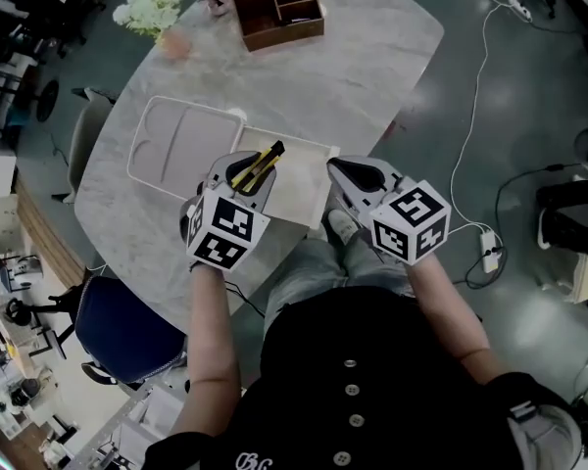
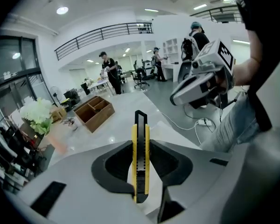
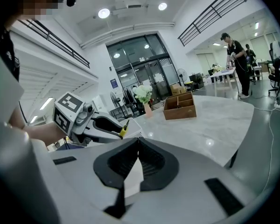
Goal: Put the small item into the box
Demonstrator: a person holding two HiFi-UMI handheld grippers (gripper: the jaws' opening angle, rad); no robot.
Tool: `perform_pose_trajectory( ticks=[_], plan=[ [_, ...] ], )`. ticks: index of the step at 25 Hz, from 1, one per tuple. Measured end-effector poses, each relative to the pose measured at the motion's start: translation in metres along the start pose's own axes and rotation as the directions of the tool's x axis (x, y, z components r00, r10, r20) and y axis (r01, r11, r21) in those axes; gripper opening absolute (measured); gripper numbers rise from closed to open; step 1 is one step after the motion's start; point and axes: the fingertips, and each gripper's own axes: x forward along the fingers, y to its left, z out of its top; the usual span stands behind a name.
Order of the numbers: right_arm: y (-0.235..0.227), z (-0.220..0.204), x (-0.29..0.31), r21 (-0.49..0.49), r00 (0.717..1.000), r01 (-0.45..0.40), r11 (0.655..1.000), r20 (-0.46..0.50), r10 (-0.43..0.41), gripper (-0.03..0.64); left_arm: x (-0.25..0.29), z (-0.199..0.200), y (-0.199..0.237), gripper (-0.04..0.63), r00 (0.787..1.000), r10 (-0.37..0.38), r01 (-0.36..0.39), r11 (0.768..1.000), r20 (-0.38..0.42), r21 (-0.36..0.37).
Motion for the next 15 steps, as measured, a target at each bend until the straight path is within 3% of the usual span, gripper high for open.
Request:
perform_pose_trajectory(
  ticks=[8, 15],
  plan=[
    [-0.015, -0.016, 0.001, 0.041, 1.0, 0.009, 0.999, -0.025, -0.008, 0.006, 0.036, -0.015, -0.021, 0.126, 0.985, -0.093, 0.114, 0.983, -0.149, 0.145],
    [-0.026, -0.023, 0.001, 0.053, 0.999, 0.012, 0.999, -0.052, -0.01, 0.006, 0.059, -0.024, -0.04, 0.127, 0.957, -0.15, 0.212, 0.946, -0.25, 0.245]
  ],
)
